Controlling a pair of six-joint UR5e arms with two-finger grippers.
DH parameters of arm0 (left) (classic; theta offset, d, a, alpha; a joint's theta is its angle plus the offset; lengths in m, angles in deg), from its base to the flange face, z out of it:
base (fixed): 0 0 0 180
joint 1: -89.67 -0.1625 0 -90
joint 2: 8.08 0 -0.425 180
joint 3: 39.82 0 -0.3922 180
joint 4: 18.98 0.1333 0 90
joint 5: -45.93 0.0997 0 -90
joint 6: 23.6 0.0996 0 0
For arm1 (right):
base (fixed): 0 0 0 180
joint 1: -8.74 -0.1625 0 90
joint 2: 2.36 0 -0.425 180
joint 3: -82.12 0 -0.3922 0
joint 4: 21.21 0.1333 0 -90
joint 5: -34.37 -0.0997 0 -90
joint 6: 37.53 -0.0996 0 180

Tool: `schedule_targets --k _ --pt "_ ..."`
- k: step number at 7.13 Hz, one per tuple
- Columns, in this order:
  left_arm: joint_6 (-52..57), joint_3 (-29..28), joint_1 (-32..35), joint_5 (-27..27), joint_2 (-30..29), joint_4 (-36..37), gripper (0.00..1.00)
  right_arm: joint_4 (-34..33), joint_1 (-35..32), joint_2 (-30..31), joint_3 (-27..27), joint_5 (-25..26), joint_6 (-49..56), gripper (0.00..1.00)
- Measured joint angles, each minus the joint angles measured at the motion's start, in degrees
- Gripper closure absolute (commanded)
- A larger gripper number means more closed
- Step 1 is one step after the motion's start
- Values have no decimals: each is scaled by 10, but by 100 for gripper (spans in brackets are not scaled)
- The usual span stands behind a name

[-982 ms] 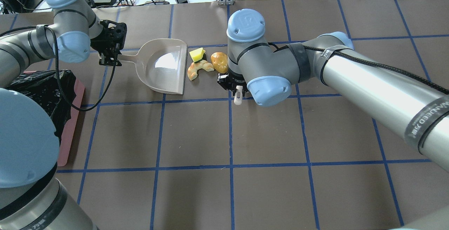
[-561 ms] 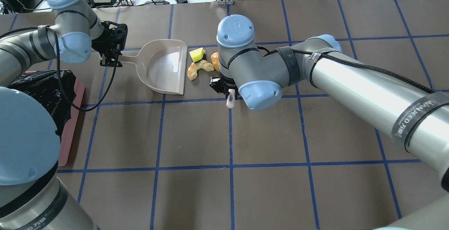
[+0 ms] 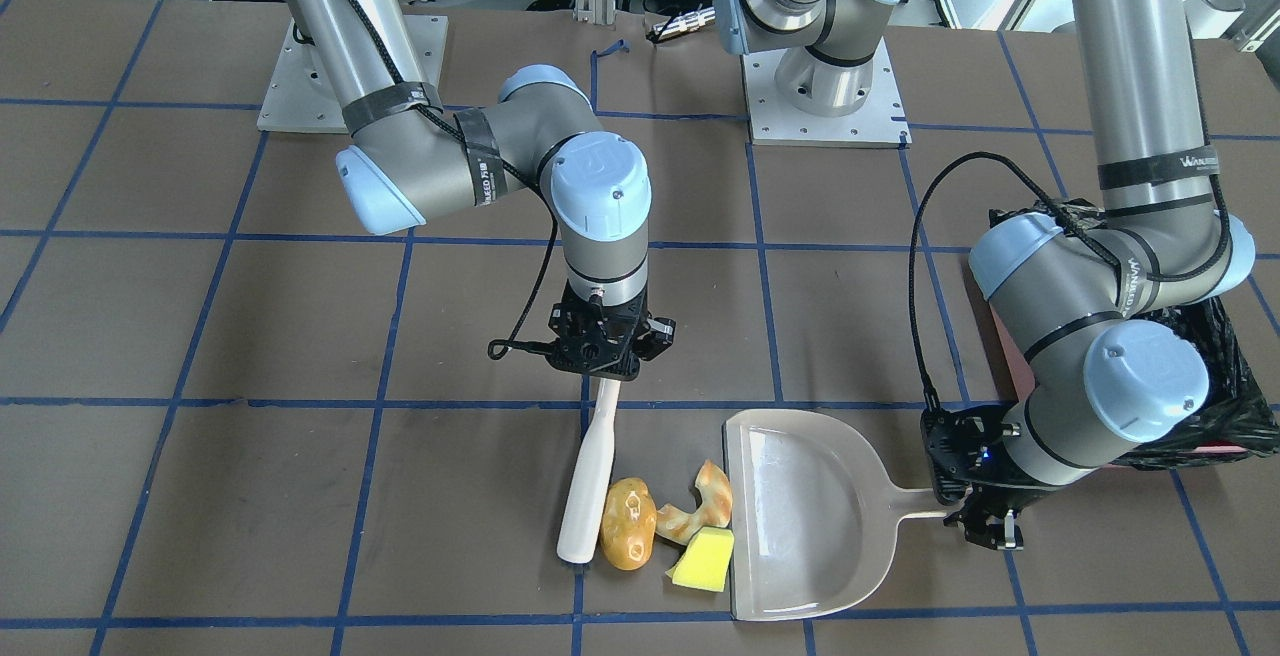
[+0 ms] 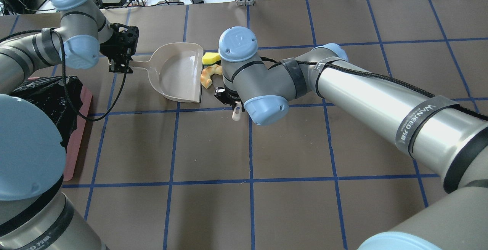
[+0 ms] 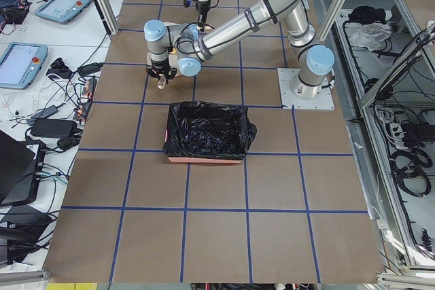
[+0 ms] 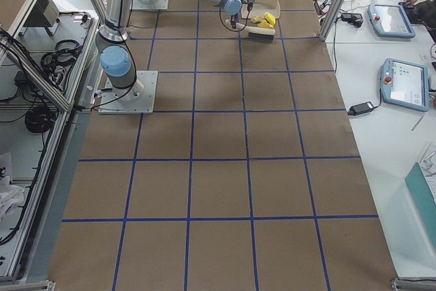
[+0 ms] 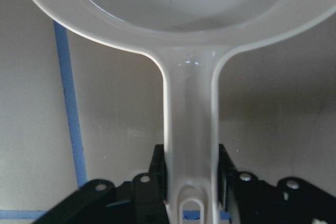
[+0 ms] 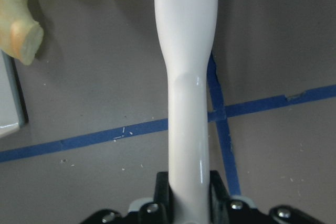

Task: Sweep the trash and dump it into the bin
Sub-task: 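Sweep the sponge, croissant and potato into the dustpan with the right-held brush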

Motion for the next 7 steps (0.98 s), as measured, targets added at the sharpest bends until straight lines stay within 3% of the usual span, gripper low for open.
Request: schedule_targets --k 7 --pt "-5 -8 7 3 1 -2 96 -2 -49 -51 -76 -14 -64 98"
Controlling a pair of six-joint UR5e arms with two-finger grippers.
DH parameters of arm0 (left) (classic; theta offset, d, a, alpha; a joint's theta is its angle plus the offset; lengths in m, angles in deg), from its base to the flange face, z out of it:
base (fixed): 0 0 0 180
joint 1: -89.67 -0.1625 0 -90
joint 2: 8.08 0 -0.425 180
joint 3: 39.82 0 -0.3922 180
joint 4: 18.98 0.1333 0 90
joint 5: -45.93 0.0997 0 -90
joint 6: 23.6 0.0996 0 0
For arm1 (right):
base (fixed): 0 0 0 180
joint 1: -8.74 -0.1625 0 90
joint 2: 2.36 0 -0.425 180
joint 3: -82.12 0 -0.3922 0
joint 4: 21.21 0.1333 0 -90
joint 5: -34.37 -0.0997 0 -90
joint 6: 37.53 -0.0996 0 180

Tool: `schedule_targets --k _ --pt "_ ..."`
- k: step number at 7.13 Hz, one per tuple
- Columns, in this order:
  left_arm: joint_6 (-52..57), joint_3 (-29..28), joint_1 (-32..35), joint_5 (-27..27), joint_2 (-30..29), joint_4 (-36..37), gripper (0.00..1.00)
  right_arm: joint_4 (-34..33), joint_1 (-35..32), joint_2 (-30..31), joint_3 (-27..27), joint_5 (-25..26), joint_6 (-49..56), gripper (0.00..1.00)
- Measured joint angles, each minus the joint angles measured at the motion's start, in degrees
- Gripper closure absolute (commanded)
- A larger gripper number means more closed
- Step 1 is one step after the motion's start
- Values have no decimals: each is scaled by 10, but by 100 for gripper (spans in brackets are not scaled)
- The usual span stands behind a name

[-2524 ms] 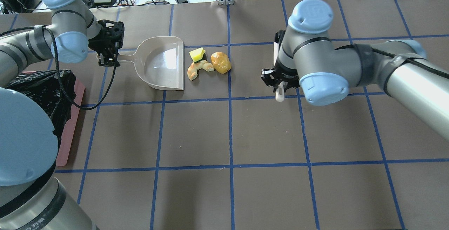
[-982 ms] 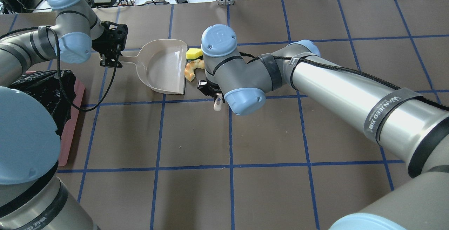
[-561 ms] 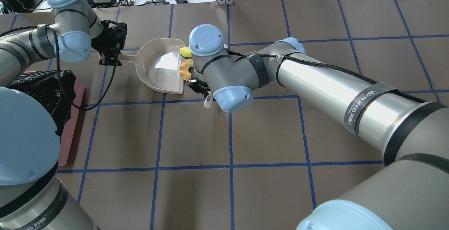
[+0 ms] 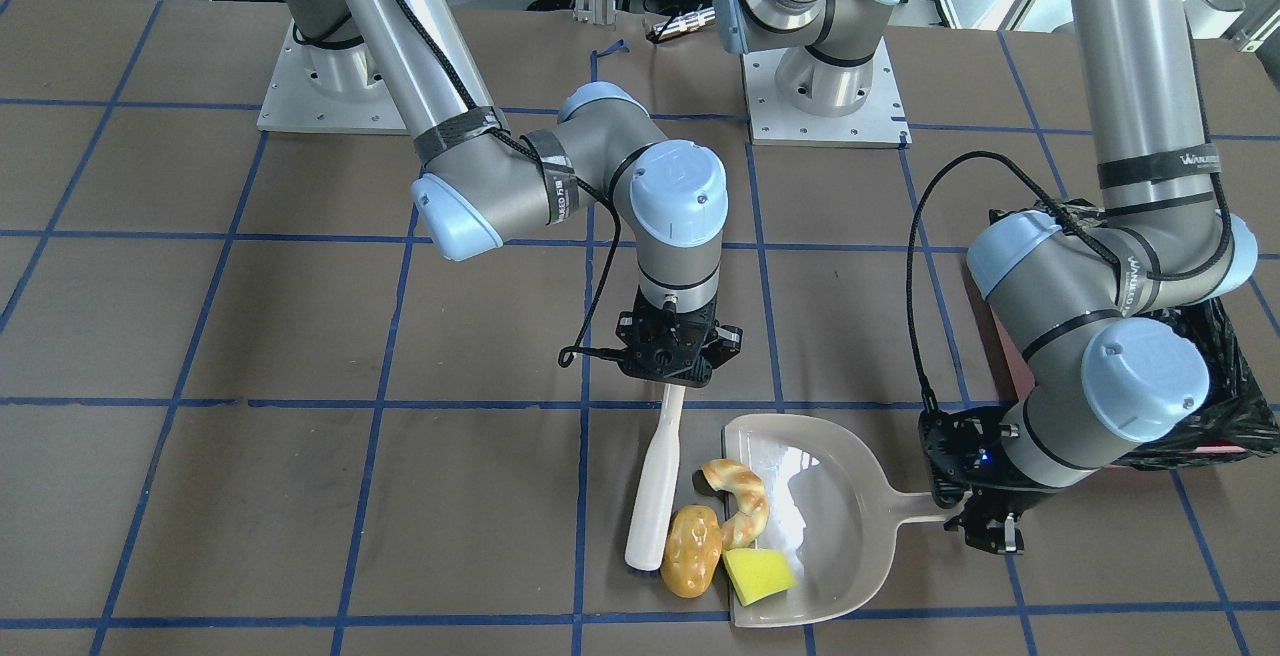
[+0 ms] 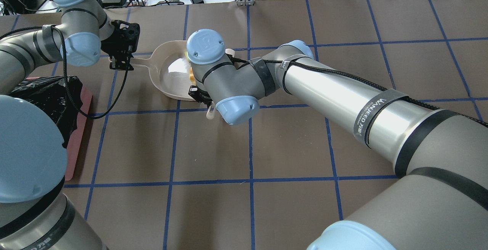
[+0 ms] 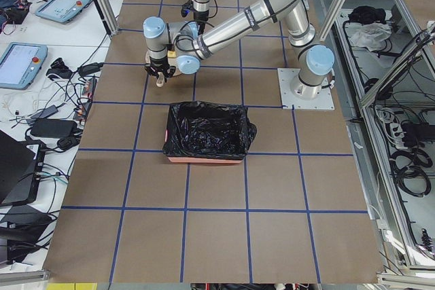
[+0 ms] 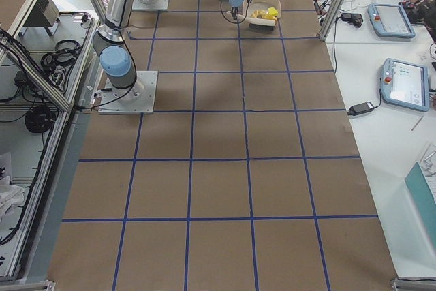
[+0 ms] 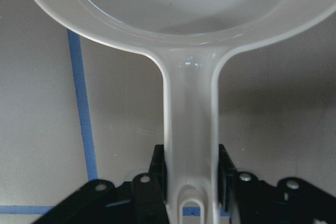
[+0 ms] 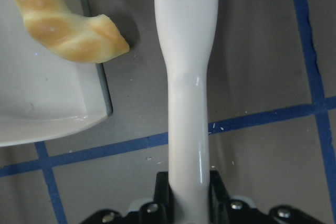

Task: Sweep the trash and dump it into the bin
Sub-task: 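Sweep the sponge, croissant and potato into the dustpan with the right-held brush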

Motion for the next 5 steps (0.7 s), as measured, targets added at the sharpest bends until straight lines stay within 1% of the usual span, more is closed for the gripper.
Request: schedule_targets --k 2,5 --pt "0 0 0 0 0 0 96 1 -14 -9 -13 -10 -10 98" --pt "0 0 1 0 -1 -1 96 6 -30 -18 -28 -13 4 97"
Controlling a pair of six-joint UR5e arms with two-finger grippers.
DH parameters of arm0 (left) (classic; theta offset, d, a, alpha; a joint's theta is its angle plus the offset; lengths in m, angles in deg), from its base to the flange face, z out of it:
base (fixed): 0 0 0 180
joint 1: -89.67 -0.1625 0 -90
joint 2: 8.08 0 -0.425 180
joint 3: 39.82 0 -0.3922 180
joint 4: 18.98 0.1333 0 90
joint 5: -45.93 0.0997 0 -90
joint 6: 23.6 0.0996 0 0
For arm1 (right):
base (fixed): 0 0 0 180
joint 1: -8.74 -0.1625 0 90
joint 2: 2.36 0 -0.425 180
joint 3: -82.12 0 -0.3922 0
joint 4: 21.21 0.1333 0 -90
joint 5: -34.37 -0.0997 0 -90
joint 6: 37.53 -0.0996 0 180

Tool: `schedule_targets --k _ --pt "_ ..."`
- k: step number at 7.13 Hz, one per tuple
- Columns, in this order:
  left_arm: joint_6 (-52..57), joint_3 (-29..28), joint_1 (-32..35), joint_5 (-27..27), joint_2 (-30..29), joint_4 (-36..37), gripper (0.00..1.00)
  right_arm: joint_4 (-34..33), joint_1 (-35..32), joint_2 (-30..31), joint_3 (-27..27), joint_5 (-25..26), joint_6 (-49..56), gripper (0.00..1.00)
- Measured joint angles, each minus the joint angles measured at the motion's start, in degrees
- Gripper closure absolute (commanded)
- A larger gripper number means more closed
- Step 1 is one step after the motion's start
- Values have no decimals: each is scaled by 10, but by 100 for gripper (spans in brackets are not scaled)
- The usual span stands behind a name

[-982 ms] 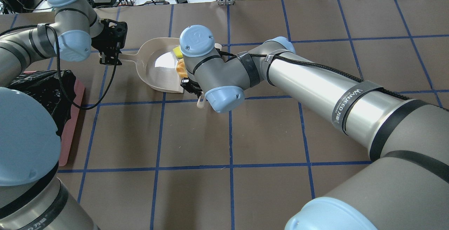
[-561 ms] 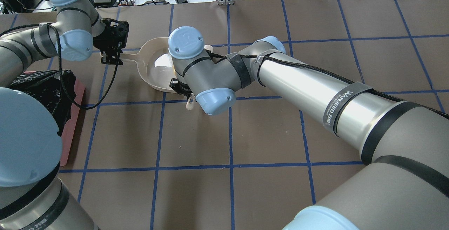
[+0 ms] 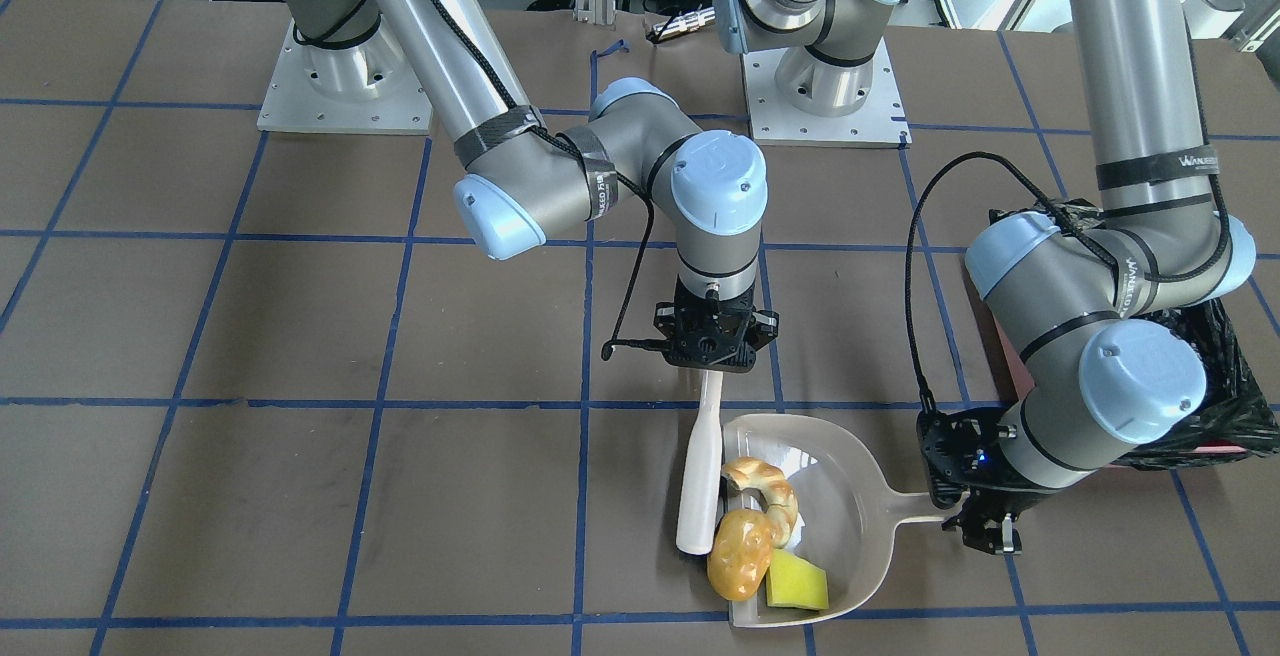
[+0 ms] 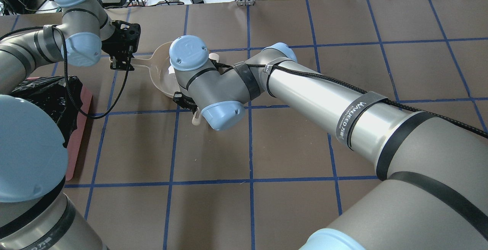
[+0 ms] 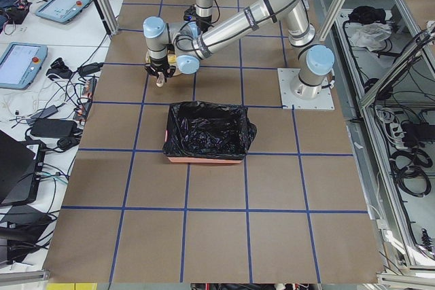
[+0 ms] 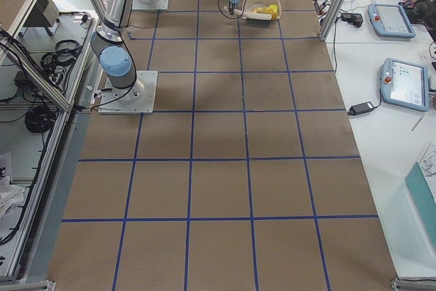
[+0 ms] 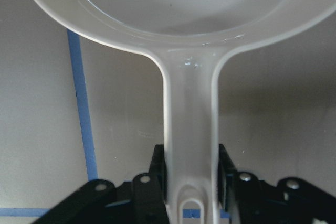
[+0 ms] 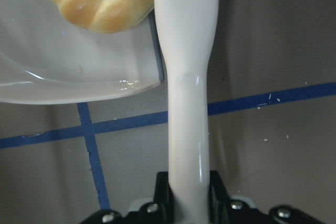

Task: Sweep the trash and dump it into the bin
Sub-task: 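Sweep the sponge, croissant and potato into the dustpan with the right-held brush, then lift the loaded dustpan with the left gripper while the right returns the brush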

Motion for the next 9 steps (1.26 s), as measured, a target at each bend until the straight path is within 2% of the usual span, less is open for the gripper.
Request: schedule_targets --k 6,9 --pt "0 -1 1 0 0 0 96 33 -11 14 -23 -11 27 98" --pt "0 -1 1 -1 0 0 97 108 71 70 -23 19 96 98"
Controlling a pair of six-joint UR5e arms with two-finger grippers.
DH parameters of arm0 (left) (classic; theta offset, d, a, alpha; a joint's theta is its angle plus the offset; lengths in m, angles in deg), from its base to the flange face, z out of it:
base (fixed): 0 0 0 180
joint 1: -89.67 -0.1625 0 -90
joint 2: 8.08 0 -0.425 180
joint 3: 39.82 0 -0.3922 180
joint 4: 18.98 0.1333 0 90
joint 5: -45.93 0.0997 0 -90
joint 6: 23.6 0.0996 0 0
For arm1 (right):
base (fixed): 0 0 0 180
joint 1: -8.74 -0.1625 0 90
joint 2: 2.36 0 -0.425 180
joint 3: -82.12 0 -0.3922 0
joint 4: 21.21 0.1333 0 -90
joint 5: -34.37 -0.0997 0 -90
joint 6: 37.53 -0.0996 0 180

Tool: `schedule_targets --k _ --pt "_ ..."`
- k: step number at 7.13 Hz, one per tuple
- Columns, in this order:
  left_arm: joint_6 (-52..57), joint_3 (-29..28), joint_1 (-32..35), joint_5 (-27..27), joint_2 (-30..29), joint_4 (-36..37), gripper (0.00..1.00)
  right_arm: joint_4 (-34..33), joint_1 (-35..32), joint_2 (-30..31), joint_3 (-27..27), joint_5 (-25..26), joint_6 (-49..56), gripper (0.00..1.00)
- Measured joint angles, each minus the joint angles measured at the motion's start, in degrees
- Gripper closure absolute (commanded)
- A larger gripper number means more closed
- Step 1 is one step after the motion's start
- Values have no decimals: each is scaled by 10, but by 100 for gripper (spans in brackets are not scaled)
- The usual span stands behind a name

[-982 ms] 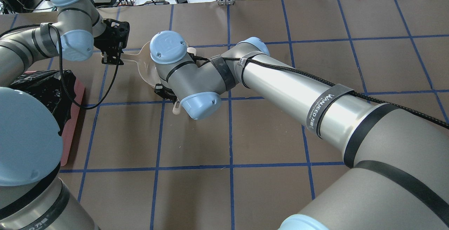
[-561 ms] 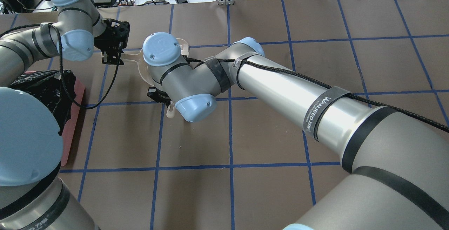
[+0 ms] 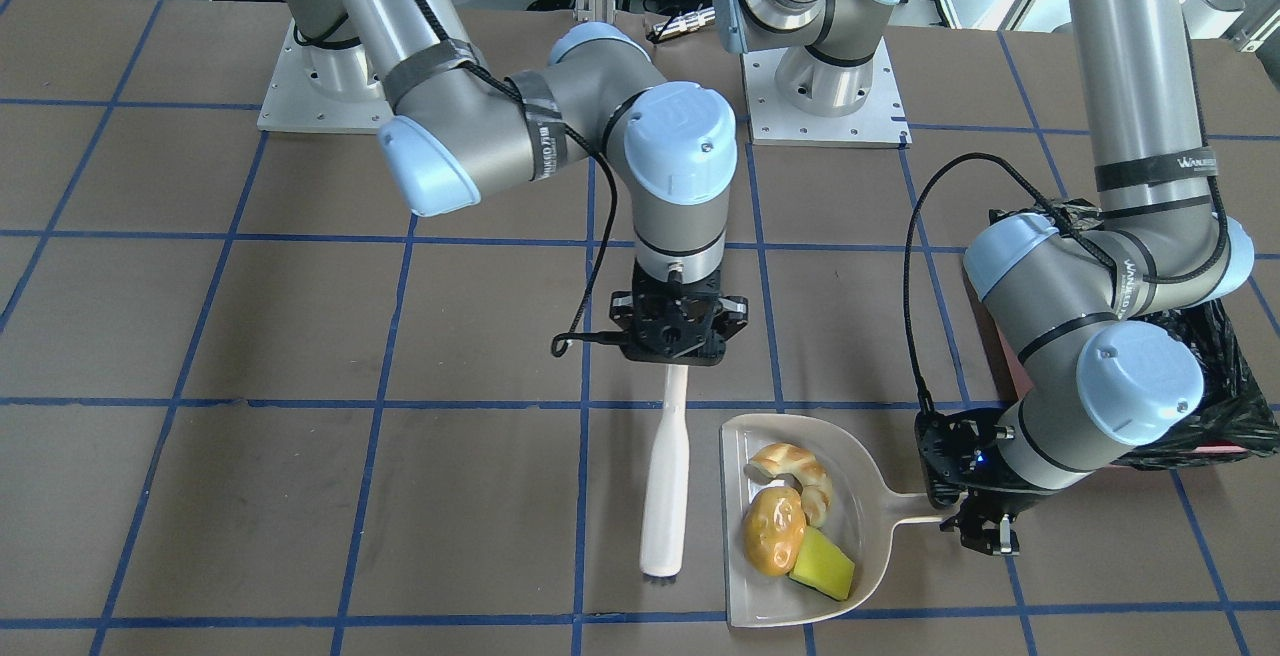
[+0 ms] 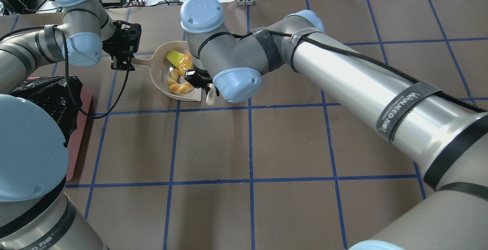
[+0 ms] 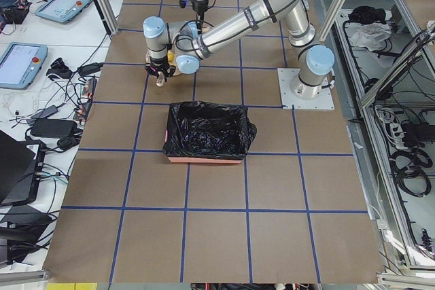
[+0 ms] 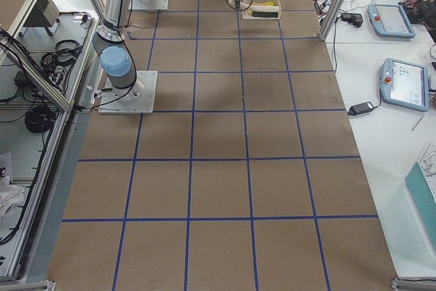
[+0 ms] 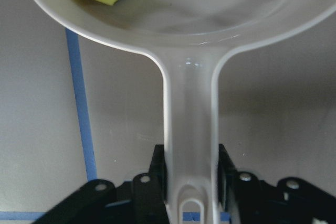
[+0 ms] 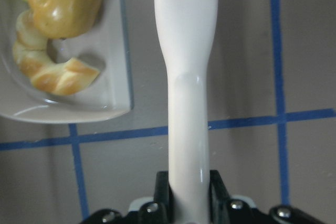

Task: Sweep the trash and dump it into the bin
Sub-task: 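Lift the loaded dustpan with the left gripper while the right returns the brush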

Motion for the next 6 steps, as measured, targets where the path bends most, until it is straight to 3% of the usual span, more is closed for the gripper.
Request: schedule_targets --k 3,6 --pt "2 0 -10 -7 13 -12 98 49 149 37 6 34 148 98" --pt "3 -1 -27 -19 35 -42 99 56 313 86 64 51 313 100"
